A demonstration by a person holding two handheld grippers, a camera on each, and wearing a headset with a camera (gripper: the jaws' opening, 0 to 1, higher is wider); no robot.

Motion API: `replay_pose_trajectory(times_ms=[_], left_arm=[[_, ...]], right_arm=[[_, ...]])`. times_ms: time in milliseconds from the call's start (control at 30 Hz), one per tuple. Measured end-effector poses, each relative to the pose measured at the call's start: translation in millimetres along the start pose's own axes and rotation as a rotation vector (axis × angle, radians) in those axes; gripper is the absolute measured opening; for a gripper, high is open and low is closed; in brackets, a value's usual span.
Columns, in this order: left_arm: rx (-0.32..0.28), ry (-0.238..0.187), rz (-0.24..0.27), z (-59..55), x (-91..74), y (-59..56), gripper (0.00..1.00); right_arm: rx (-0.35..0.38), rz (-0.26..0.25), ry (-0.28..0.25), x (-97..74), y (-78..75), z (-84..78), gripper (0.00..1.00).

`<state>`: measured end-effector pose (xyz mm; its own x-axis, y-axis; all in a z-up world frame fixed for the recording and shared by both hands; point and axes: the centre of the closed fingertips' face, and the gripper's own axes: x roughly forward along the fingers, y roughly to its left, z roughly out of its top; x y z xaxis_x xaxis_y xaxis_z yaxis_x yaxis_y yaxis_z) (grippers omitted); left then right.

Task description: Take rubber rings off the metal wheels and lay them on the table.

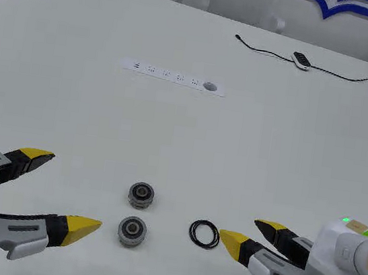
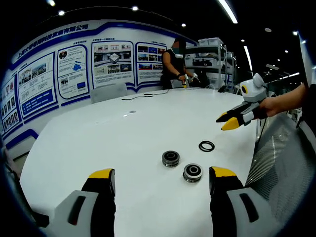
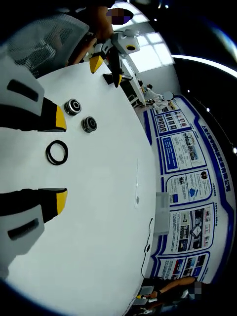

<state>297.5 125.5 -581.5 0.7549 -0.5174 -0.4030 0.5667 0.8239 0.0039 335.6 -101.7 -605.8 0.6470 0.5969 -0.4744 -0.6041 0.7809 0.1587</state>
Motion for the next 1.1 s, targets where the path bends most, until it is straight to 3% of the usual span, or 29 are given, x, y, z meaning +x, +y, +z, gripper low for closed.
replay_pose_trajectory(times_ms=[200,500,1100], left_arm=[[0.003,-0.004,-0.013,-0.3,1.1,-7.6,0.86],[0.005,-0.002,-0.023,-0.9,4.7,-11.9,0.93],[0.011,0.041,-0.013,-16.9,3.0,-7.9,0.98]], right_arm=[[-0.075,0.016,0.015,-3.6,3.7,-3.2,0.53],[-0.066,0.026,0.021,-7.3,1.0,-7.2,0.60],[-0.154,0.054,0.090,-8.2,-1.8,-15.1,0.73]])
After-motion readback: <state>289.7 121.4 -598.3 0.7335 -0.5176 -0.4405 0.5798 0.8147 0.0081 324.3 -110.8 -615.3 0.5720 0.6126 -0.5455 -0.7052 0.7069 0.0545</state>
